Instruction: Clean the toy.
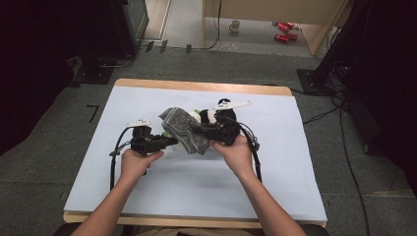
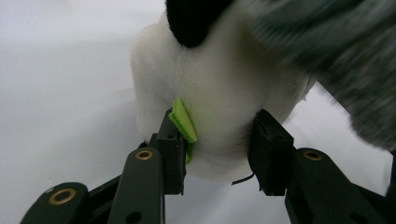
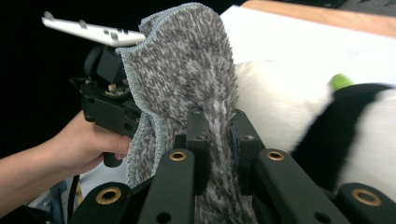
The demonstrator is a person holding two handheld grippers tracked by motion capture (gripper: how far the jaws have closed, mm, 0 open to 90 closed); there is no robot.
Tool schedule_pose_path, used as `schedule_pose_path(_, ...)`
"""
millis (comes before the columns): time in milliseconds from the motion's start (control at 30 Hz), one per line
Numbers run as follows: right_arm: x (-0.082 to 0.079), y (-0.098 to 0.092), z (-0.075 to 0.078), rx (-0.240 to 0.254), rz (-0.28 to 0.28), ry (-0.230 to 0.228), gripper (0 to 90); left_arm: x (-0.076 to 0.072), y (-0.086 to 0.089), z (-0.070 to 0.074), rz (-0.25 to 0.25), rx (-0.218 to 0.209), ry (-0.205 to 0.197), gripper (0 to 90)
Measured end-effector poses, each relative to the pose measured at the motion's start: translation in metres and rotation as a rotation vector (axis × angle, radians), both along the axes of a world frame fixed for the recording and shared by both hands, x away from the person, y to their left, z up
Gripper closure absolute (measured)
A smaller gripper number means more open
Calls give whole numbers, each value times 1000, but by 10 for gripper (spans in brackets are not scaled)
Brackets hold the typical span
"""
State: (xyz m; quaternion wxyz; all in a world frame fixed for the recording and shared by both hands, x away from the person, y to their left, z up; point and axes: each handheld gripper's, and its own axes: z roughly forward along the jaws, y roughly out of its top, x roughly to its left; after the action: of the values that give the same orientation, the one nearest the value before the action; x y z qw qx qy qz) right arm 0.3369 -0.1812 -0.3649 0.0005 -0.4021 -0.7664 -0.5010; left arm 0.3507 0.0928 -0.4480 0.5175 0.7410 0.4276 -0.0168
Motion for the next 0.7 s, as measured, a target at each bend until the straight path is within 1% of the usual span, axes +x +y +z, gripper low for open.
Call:
schedule_pose_path(100,0,9,-9,-18,7,14,818,-3,-4,2,0,0,-13,609)
schedule_pose_path(133,1,12,-14,-36,1,16,817,-4,-5,3,-1,4,-17,609)
schedule_pose_path(200,2,13,-21,-71,-13,2,812,-6,-7,3,3,23,-19,612)
schedule_pose_path(267,5,10,-25,-70,-21,3,808,-5,-7,2,1,21,-8,612)
schedule_pose_path(367,9,3,-27,-67,-29,12,806,-4,-7,2,1,20,-13,615)
schedule_pose_path(433,10,-1,-26,-90,-38,-5,806,-2,-5,1,3,29,-9,618)
schedule_pose_path(467,11,-3,-26,-102,-52,-5,806,-1,-5,1,4,34,-8,620)
schedule_pose_path(500,12,-6,-26,-111,-59,-9,807,0,-3,0,7,47,-6,621)
schedule_pose_path(533,13,-10,-26,-125,-79,-7,807,0,-3,0,7,54,-9,623)
schedule_pose_path(567,15,-14,-27,-127,-89,-4,808,1,-2,0,3,57,-11,624)
schedule_pose_path(667,20,-28,-28,-81,-103,33,812,2,-2,0,-4,56,-17,626)
schedule_pose_path(700,21,-31,-27,-80,-109,39,812,3,-2,0,-4,54,-17,626)
